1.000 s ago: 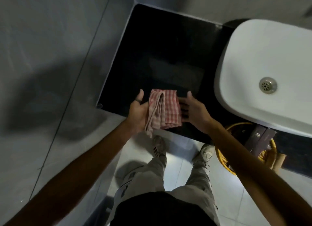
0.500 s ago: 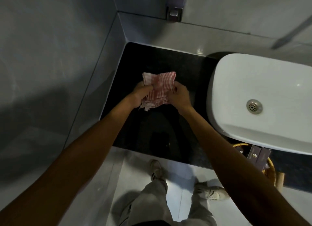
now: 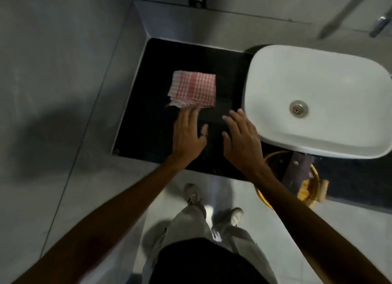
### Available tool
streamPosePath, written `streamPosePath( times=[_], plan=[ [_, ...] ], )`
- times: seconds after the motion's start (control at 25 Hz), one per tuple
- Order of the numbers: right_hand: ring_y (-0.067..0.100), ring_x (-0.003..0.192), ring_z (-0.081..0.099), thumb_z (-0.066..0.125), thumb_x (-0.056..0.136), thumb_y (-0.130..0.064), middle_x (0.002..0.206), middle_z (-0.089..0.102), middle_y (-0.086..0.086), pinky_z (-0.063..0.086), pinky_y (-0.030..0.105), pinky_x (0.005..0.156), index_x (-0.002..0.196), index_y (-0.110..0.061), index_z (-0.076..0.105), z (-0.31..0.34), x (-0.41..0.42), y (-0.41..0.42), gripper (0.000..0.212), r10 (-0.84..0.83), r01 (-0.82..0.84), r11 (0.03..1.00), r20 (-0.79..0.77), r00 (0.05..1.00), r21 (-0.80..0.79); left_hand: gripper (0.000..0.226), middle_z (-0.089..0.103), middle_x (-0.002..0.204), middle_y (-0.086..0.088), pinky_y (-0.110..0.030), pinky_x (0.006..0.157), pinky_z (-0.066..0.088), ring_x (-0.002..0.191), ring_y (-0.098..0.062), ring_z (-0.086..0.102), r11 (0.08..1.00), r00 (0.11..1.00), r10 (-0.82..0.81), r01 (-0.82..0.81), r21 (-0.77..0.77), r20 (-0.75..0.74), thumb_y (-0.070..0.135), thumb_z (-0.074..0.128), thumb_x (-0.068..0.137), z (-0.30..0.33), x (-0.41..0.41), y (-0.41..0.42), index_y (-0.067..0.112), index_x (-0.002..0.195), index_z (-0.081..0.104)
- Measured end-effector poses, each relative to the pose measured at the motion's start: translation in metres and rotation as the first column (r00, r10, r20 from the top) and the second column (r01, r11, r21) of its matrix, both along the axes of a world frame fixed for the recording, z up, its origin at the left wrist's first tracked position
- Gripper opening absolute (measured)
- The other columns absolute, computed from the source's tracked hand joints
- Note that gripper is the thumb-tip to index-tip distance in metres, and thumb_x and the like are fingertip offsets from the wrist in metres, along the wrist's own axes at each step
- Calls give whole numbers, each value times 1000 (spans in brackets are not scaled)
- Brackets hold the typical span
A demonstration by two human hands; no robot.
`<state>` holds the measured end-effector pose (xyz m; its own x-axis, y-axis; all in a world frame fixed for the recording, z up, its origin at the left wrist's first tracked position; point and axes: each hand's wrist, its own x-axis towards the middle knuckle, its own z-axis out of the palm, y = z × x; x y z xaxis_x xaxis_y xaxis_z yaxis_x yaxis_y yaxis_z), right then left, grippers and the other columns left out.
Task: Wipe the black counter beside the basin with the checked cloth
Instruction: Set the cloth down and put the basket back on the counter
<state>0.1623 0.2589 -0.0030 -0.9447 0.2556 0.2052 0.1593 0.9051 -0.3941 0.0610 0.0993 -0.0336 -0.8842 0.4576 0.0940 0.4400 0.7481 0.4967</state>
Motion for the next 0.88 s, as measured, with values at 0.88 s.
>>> streamPosePath(
  times=[0.88],
  plan=[
    [29,124,62,56,101,-32,143,57,8,54,48,107,135,-24,61,6,12,-21,36,128,127,879,484,866,-460,96,7,174,-15,-49,133,-1,162,-34,1,979,943,23,45,-197,331,64,12,91,9,22,-80,3,165,3]
  ],
)
